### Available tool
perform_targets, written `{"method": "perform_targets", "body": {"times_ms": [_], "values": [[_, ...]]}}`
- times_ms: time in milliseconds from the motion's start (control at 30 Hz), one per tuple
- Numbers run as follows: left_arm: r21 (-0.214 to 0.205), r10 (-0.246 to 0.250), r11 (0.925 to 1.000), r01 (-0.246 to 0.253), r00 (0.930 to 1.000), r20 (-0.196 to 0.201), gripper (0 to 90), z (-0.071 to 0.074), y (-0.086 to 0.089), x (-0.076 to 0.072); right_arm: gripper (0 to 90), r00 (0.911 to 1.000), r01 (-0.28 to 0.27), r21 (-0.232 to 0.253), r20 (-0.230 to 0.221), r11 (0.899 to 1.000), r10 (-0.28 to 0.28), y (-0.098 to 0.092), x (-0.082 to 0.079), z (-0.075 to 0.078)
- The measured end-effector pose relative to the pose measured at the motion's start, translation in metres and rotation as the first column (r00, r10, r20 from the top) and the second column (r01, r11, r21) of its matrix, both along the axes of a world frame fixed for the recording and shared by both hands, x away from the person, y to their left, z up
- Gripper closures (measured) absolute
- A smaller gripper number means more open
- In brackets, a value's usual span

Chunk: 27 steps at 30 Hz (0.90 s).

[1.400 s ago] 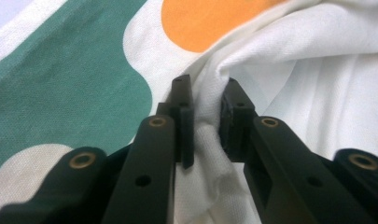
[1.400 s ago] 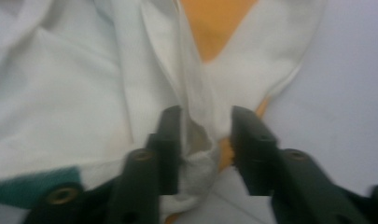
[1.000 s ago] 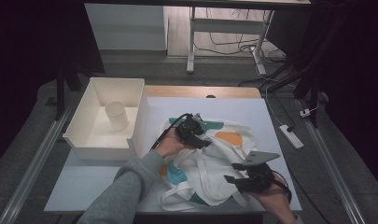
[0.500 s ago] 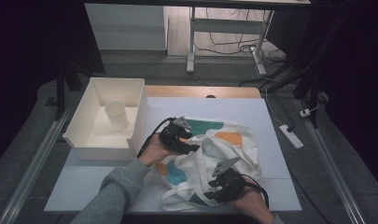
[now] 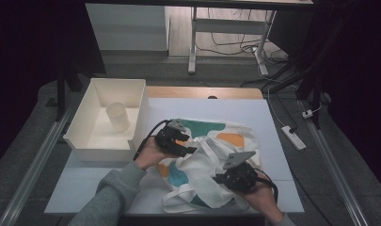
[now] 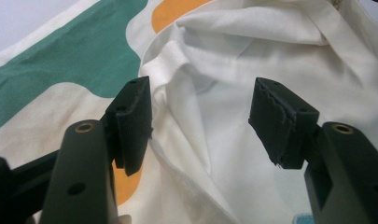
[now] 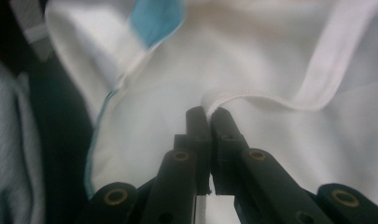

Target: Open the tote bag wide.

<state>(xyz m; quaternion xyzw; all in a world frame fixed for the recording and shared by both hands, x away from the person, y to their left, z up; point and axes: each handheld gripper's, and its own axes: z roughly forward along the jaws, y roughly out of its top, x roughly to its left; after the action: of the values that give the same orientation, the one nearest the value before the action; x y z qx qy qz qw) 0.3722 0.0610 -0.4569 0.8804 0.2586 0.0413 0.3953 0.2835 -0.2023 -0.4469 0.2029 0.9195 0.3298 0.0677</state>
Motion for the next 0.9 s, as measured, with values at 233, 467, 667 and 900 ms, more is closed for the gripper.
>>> {"method": "perform_targets", "body": {"times_ms": [233,467,667,900], "values": [[-0.003,0.001,1.0,-0.001,1.0,0.001,39.1,0.0,0.003,0.0,87.4,0.9895,0.063,0.096,0.124,0.993,-0.075,-0.009,0.045,0.035],[0.001,-0.003,1.0,0.004,0.9999,-0.012,38.9,-0.004,0.002,0.002,87.5,0.9765,0.149,0.187,0.126,0.971,-0.175,-0.023,0.094,0.042],[0.002,-0.002,1.0,0.002,0.9998,-0.018,38.7,-0.006,0.002,0.002,87.4,0.9484,0.253,0.213,0.138,0.944,-0.286,-0.037,0.129,0.036],[0.002,0.002,1.0,-0.002,0.9998,-0.019,38.6,-0.006,0.003,0.003,87.3,0.9172,0.365,0.224,0.08,0.904,-0.39,-0.054,0.169,0.015]]}}
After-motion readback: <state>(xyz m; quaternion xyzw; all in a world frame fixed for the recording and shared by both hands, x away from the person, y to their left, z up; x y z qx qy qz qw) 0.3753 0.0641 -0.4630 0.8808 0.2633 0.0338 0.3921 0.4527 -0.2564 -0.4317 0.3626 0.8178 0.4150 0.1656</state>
